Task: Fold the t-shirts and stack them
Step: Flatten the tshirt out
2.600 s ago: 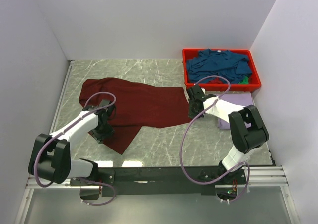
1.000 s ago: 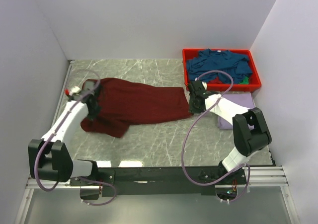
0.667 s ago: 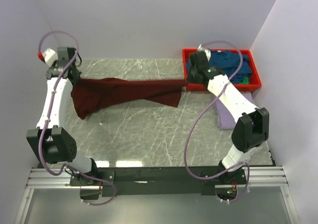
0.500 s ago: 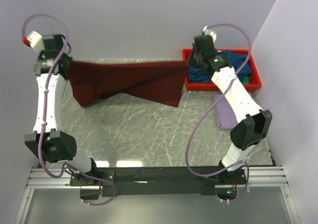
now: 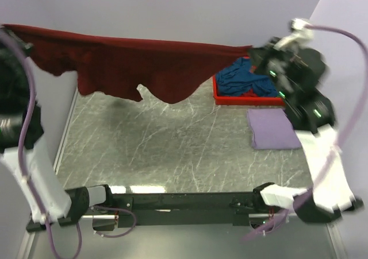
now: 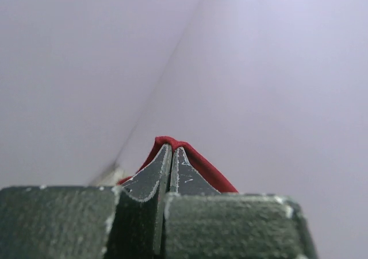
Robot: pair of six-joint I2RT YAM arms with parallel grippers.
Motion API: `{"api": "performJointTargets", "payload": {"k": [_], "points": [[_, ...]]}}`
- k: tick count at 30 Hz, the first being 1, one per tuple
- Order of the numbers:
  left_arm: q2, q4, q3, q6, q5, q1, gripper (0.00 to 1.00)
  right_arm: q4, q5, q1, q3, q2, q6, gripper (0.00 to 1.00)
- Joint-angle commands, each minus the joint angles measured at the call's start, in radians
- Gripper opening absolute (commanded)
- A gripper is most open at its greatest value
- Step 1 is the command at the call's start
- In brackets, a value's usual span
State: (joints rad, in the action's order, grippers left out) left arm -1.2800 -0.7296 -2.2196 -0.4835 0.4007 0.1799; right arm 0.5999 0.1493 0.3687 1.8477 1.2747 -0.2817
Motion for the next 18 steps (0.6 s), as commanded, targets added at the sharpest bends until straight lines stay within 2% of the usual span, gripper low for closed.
{"api": "performJointTargets", "payload": {"k": [1,5,11,15,18], "points": [[0.071,0.041,-0.119,0.124,0.115,0.018,0.0,-0.057,0.049,-0.022,-0.045,-0.162,0.104,0.0],[0.103,0.05,-0.178,0.178,0.101,0.013,0.0,-0.042,0.055,-0.024,-0.047,-0.245,0.128,0.0],[0.096,0.078,-0.144,0.21,-0.011,0.006,0.0,0.009,0.088,-0.024,-0.024,-0.226,0.141,0.0],[0.062,0.108,-0.002,0.197,-0.153,0.004,0.01,0.035,0.131,-0.022,-0.056,-0.184,0.142,0.0],[0.033,0.153,0.191,0.187,-0.264,0.004,0.03,-0.005,0.162,-0.024,-0.169,-0.157,0.148,0.0]]}}
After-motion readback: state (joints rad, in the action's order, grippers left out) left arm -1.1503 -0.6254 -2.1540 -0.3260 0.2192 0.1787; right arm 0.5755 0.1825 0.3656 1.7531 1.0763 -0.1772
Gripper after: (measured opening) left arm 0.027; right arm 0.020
